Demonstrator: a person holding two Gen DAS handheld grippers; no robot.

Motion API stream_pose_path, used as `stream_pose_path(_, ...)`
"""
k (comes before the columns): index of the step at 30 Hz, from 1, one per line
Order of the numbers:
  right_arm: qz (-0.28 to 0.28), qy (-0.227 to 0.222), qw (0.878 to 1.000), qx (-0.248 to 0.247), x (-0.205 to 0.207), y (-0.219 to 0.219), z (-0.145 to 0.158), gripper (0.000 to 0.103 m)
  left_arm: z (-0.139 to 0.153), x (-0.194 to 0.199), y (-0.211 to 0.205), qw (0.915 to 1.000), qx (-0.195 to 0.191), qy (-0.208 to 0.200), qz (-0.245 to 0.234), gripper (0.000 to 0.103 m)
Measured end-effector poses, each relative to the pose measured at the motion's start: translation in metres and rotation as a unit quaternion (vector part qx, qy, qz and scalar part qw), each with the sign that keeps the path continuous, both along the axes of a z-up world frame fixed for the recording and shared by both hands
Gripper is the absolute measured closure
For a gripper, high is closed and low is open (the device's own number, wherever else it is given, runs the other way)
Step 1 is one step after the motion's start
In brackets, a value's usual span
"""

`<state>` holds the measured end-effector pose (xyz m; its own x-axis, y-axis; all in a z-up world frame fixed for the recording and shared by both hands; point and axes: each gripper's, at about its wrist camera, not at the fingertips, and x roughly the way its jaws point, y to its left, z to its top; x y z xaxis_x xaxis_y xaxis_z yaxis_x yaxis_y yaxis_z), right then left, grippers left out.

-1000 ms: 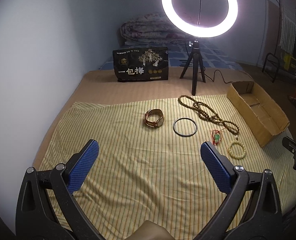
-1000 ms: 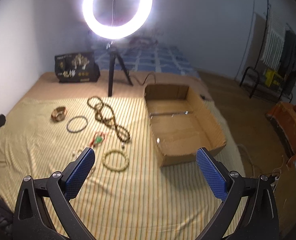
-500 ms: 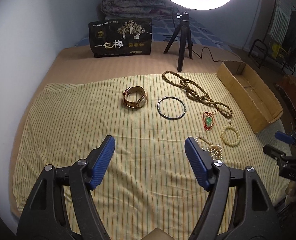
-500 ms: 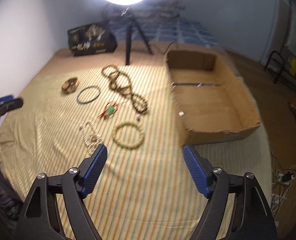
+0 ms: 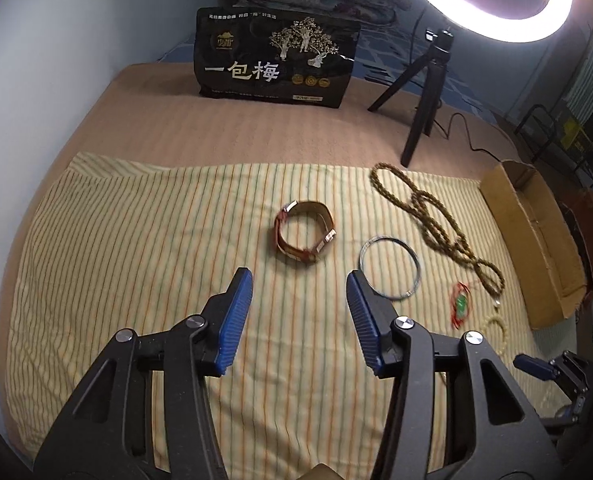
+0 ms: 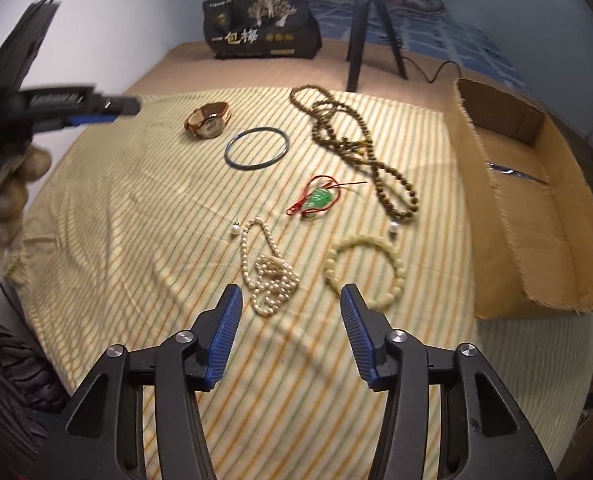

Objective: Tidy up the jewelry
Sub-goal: 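Move the left gripper to the brown leather watch while the right gripper moves to the pearl necklace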

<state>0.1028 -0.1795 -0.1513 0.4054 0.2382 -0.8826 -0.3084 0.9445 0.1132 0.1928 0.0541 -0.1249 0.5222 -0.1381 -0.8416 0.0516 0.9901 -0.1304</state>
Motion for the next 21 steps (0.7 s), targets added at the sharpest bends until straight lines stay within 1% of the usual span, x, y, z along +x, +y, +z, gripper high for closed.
stream_pose_path(2,0.006,0.006,1.0,-0.001,0.004,0.005,-0.004,0.055,-0.009,0.015,0.003,1.0,-0.003,0.008,0.001,0.054)
stream_pose_path(7,0.021,0.02,1.0,-0.004,0.011,0.019,-0.014,0.055,-0.036,0.05,0.021,0.9974,-0.043,0.048,0.032,0.058)
stream_pose_path(8,0.021,0.025,0.999,-0.004,0.012,0.02,-0.017,0.055,-0.04,0.055,0.022,0.997,-0.045,0.051,0.036,0.062)
stream_pose_path(10,0.022,0.03,0.999,-0.007,0.013,0.021,-0.023,0.055,-0.048,0.065,0.025,0.9965,-0.045,0.057,0.041,0.062)
stream_pose_path(13,0.024,0.036,0.999,-0.01,0.017,0.023,-0.03,0.055,-0.06,0.076,0.025,0.995,-0.058,0.069,0.042,0.062)
stream_pose_path(16,0.027,0.041,0.999,-0.013,0.021,0.024,-0.036,0.055,-0.07,0.083,0.022,0.994,-0.062,0.081,0.038,0.068)
stream_pose_path(21,0.036,0.047,0.998,-0.021,0.027,0.031,-0.044,0.055,-0.083,0.089,0.02,0.9923,-0.067,0.098,0.036,0.073)
